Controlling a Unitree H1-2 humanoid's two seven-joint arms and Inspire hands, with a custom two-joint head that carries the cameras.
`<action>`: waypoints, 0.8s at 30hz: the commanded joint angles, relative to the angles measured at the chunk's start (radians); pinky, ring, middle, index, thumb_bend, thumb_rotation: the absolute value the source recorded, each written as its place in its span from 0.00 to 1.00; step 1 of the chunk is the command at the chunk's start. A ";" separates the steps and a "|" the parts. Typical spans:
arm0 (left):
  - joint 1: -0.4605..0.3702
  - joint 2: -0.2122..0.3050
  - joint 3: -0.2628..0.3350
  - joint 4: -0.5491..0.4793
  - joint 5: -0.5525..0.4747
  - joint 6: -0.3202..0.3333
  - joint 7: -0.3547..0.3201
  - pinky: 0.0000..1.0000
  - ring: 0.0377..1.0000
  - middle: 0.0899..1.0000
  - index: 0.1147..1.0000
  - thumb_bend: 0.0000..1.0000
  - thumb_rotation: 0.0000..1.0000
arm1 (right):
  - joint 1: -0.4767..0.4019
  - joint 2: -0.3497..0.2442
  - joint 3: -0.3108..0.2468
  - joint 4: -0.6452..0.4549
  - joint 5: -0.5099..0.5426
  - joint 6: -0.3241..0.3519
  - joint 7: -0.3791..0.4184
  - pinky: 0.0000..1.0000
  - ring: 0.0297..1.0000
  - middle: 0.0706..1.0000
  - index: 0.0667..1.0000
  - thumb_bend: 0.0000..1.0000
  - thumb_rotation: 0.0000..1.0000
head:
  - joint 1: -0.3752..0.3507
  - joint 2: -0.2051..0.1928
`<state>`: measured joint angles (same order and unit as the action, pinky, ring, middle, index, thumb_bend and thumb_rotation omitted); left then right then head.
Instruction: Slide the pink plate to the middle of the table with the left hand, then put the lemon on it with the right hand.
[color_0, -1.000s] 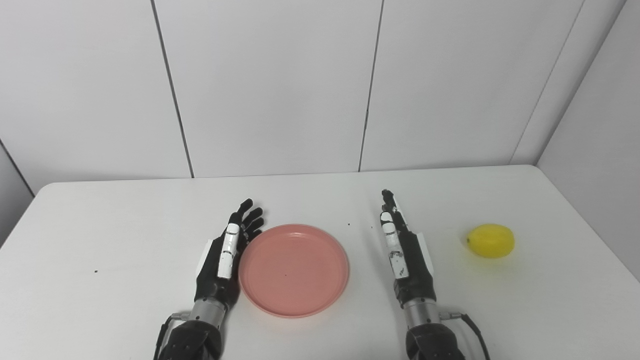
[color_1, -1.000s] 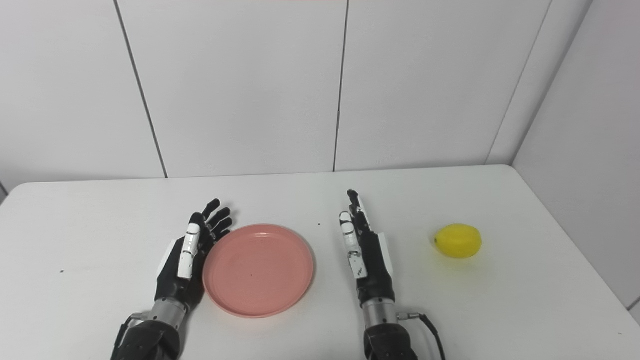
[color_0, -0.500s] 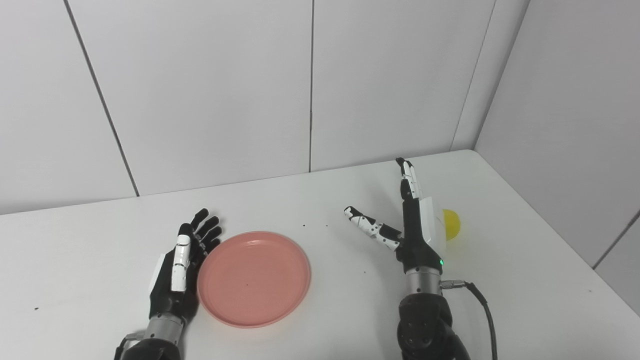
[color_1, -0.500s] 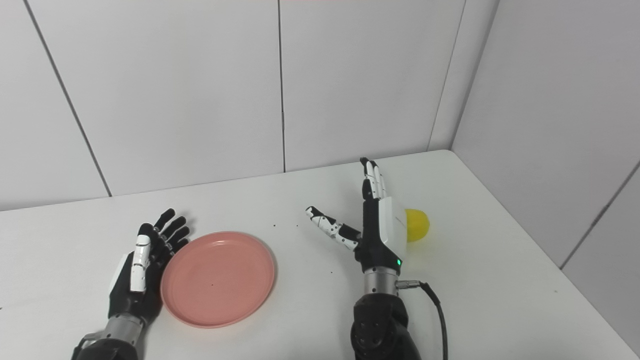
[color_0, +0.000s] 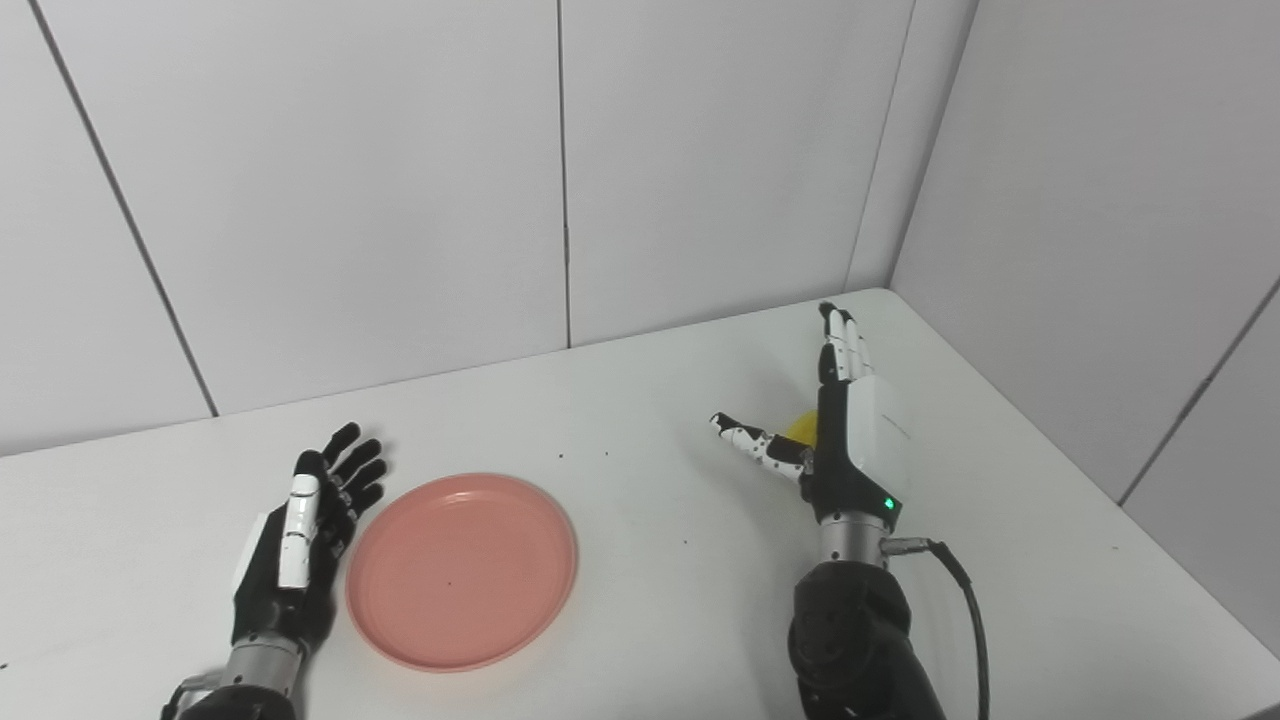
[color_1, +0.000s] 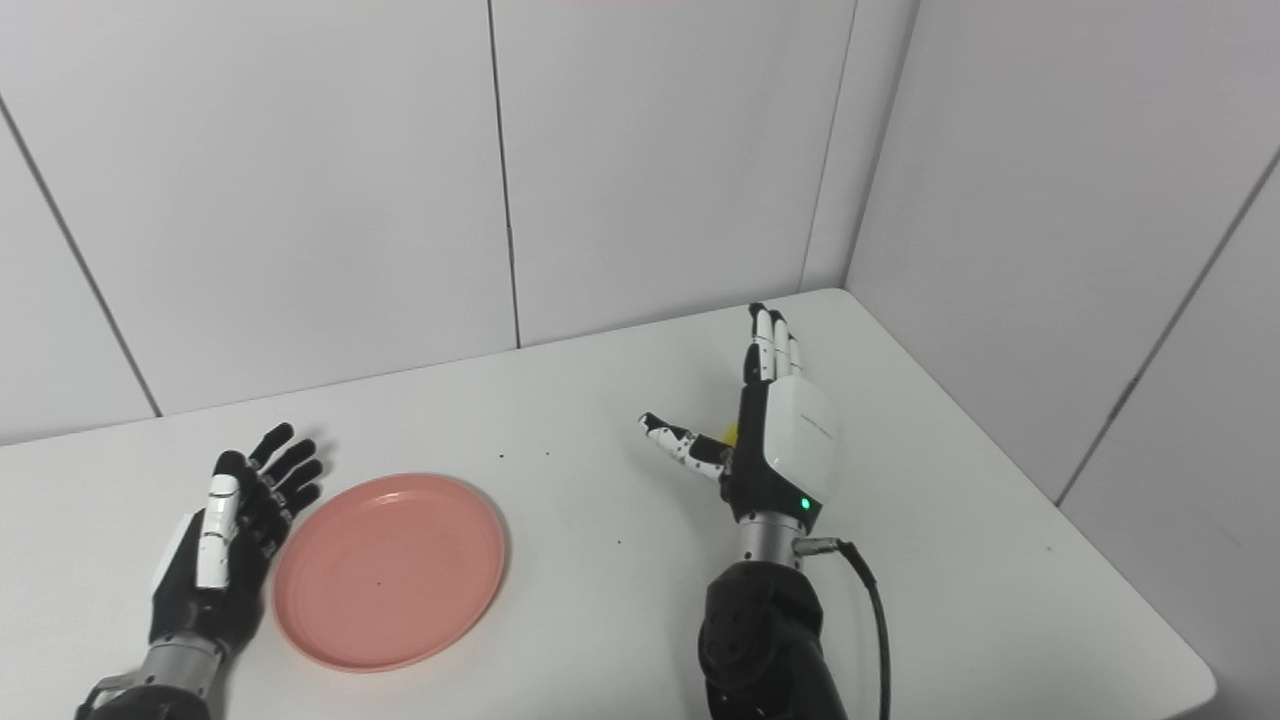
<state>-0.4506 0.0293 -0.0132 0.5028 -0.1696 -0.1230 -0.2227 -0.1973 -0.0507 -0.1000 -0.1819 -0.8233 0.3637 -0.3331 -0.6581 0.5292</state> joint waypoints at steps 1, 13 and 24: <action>0.053 0.025 0.011 0.073 -0.003 -0.039 -0.022 0.89 0.87 0.86 0.87 0.69 1.00 | -0.040 -0.028 -0.006 -0.012 -0.028 0.019 -0.020 0.91 0.95 0.96 0.95 0.78 0.27 | 0.000 0.000; 0.032 0.045 0.012 0.157 0.005 -0.094 -0.040 0.88 0.86 0.85 0.86 0.69 1.00 | -0.035 -0.085 -0.047 0.009 -0.020 0.105 0.042 0.92 0.94 0.95 0.93 0.83 0.23 | -0.005 0.002; 0.041 0.040 0.012 0.157 -0.002 -0.114 -0.065 0.86 0.85 0.84 0.84 0.70 1.00 | -0.054 -0.088 -0.080 0.098 0.023 0.105 0.065 0.85 0.90 0.92 0.90 0.84 0.15 | 0.007 0.008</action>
<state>-0.4995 0.0611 -0.0028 0.6059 -0.1689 -0.2136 -0.2670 -0.2121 -0.1242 -0.1705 -0.0697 -0.8045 0.4679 -0.2530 -0.6519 0.5369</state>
